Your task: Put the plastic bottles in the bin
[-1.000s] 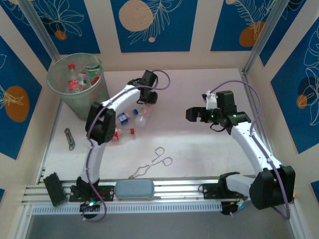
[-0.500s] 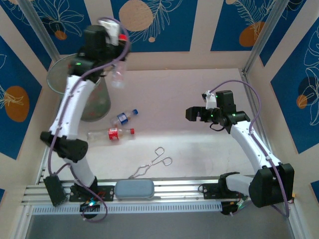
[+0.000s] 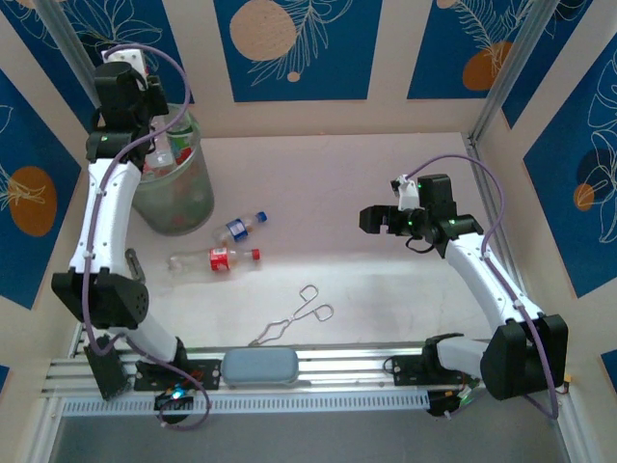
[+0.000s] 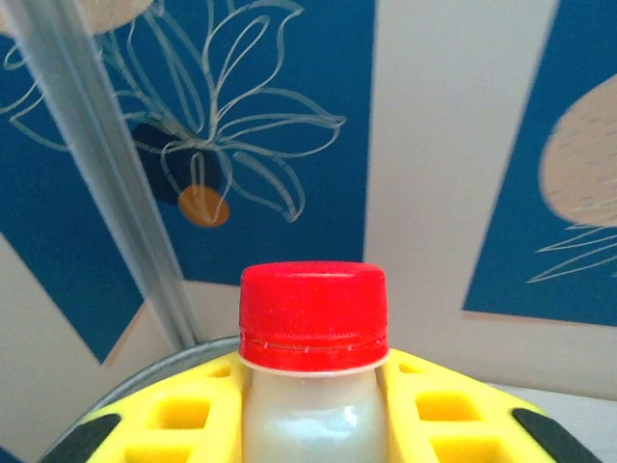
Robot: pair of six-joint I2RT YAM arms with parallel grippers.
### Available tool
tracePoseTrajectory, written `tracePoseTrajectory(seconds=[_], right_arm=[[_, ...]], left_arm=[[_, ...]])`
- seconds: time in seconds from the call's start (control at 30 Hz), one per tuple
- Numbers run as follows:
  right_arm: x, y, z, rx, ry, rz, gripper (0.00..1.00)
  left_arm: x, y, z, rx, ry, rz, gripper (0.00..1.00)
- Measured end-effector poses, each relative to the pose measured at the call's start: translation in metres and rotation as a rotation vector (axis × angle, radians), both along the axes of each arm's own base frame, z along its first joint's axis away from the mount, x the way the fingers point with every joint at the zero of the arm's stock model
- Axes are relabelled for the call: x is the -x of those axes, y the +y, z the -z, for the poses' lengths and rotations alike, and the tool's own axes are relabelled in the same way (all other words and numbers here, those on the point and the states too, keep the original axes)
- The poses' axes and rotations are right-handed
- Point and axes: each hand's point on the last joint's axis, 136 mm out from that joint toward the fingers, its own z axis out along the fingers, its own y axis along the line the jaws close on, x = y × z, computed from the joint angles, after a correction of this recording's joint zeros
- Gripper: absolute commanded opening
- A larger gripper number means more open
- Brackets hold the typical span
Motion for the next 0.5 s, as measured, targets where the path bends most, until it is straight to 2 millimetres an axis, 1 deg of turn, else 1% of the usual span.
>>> tracePoseTrajectory(seconds=[0.1,0.2,0.37,0.5], right_arm=[[0.0,0.0,0.0,0.0,0.0,0.0,0.99],[0.0,0.0,0.0,0.0,0.0,0.0,0.99],[0.0,0.0,0.0,0.0,0.0,0.0,0.99],[0.0,0.0,0.0,0.001,0.0,0.0,0.99]], left_arm=[[-0.014,0.015,0.012,0.008,0.013,-0.039,0.26],[-0.025,0.023,0.022,0.022,0.028,-0.059,0.26],[-0.034,0.031,0.042,0.024,0.083,-0.081,0.25],[-0.038,0.034,0.058,0.039,0.114,-0.089,0.25]])
